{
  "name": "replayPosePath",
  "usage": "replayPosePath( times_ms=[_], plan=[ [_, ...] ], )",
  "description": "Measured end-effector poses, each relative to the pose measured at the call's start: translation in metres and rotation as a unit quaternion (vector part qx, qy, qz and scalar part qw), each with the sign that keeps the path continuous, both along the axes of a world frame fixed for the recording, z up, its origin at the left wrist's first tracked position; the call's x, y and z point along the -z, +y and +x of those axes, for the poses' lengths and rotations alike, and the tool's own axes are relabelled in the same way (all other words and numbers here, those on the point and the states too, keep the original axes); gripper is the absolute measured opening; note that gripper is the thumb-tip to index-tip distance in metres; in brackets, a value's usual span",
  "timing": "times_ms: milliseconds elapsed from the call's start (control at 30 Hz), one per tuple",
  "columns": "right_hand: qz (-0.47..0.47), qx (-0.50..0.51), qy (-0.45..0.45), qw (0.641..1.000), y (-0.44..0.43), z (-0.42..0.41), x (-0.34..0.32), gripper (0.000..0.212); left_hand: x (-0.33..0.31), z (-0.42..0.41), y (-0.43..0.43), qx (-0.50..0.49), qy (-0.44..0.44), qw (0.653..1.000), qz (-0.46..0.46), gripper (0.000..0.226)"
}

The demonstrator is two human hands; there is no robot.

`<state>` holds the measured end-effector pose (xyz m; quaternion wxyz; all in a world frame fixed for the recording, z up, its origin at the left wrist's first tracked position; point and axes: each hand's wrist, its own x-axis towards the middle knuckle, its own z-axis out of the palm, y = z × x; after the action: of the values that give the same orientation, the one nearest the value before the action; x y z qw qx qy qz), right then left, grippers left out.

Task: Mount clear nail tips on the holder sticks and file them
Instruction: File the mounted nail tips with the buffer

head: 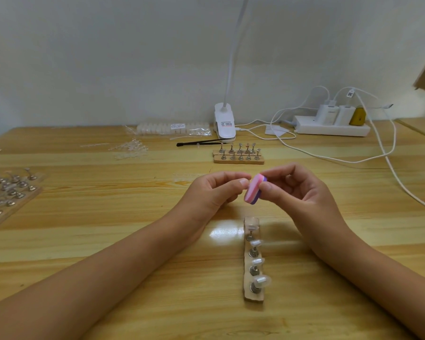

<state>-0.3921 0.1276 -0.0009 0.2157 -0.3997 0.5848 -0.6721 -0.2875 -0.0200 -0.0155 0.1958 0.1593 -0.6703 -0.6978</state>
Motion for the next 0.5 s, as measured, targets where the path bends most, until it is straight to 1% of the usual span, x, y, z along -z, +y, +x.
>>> replayPosePath(
  times_ms=[100, 200, 300, 400, 500],
  plan=[
    [0.009, -0.024, -0.004, 1.0, 0.0002, 0.0007, -0.0008, 0.026, -0.0011, 0.001, 0.0005, 0.005, -0.002, 1.0, -0.001, 0.024],
    [-0.007, 0.003, -0.012, 1.0, 0.0004, -0.0006, -0.0017, 0.026, -0.0009, 0.0013, 0.0002, 0.008, -0.001, 1.0, -0.008, 0.026],
    [0.01, -0.032, -0.014, 0.999, -0.0002, 0.0005, -0.0017, 0.027, -0.0006, 0.0012, -0.0001, 0.007, 0.004, 1.0, -0.008, 0.022],
    [0.001, -0.008, -0.018, 1.0, 0.0, -0.0003, -0.0023, 0.03, 0.0004, 0.0005, -0.0004, 0.006, 0.007, 1.0, -0.001, 0.022],
    [0.023, -0.048, -0.018, 0.998, -0.0002, 0.0007, -0.0016, 0.027, 0.0007, 0.0006, -0.001, 0.004, 0.004, 1.0, 0.005, 0.023]
  ],
)
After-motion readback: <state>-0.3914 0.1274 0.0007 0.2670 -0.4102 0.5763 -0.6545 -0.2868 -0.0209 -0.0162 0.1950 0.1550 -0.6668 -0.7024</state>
